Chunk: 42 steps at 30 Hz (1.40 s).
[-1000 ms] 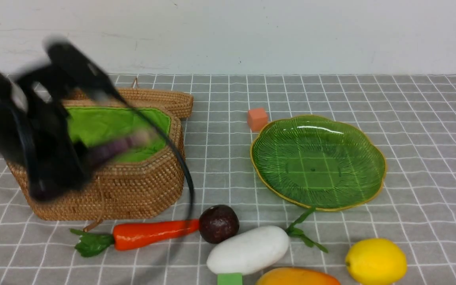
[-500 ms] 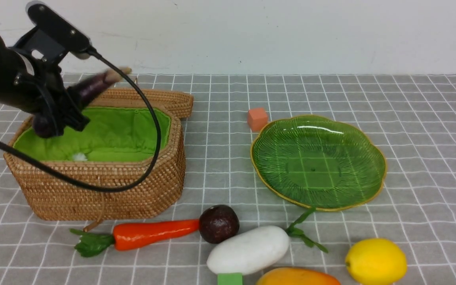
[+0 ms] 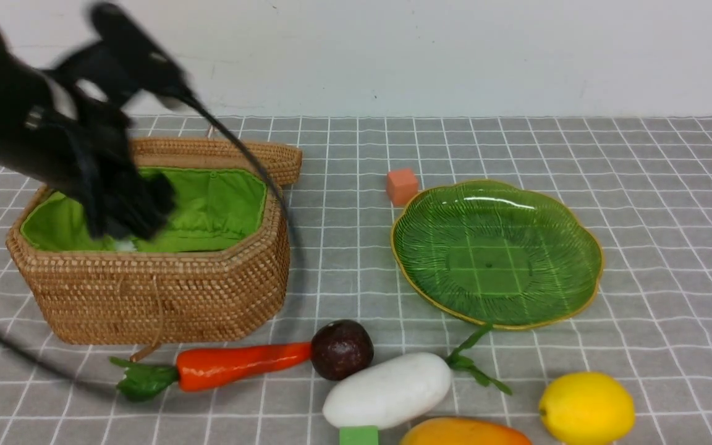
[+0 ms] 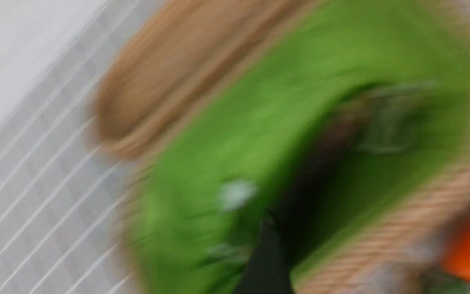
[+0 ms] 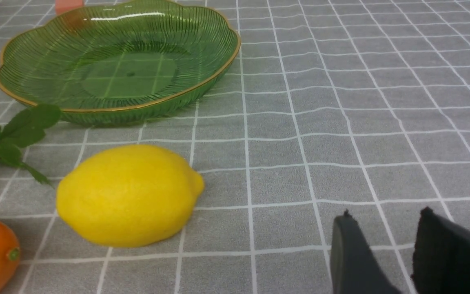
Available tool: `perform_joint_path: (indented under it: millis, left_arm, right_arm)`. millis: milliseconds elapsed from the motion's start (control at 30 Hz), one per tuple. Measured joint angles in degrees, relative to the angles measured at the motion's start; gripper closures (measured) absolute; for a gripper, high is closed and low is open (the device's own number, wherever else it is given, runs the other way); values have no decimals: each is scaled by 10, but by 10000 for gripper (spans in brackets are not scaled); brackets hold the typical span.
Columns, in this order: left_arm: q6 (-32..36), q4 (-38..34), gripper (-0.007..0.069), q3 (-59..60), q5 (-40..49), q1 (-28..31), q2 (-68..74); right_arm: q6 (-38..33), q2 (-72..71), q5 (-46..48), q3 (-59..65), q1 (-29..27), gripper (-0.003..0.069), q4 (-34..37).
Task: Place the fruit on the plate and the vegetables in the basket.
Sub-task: Use the left arm to grab a carrot and put it into the left basket
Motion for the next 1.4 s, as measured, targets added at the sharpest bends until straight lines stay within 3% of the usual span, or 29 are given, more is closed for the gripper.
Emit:
perform_joint_path:
  millis: [33, 167, 333, 700, 1033, 1133, 1300, 1333, 1367, 1400]
  left_arm:
    - [5, -11, 76, 6, 29, -34, 1]
    - [30, -13, 116, 47, 77, -69, 19]
    - [68, -8, 127, 72, 76, -69, 57]
    - [80, 17, 127, 74, -14, -69, 177]
    - [44, 60, 147, 73, -58, -69, 220]
    - [45, 52, 221, 73, -49, -69, 220]
    - [61, 25, 512, 66, -25, -69, 218]
    - [61, 25, 512, 66, -24, -69, 218]
    - [71, 14, 610, 65, -16, -69, 215]
    - [73, 11, 617, 65, -15, -69, 216]
  right_arm:
    - [0, 0, 0, 0, 0, 418, 0]
    - [0, 0, 0, 0, 0, 418, 0]
    - [0, 0, 0, 0, 0, 418, 0]
    - [0, 0, 0, 0, 0, 418, 0]
    - [0, 0, 0, 0, 0, 418, 0]
    - [0, 0, 0, 0, 0, 418, 0]
    - [0, 0, 0, 0, 0, 418, 0]
    - [0, 0, 0, 0, 0, 418, 0]
    - [0, 0, 0, 0, 0, 418, 0]
    - [0, 0, 0, 0, 0, 418, 0]
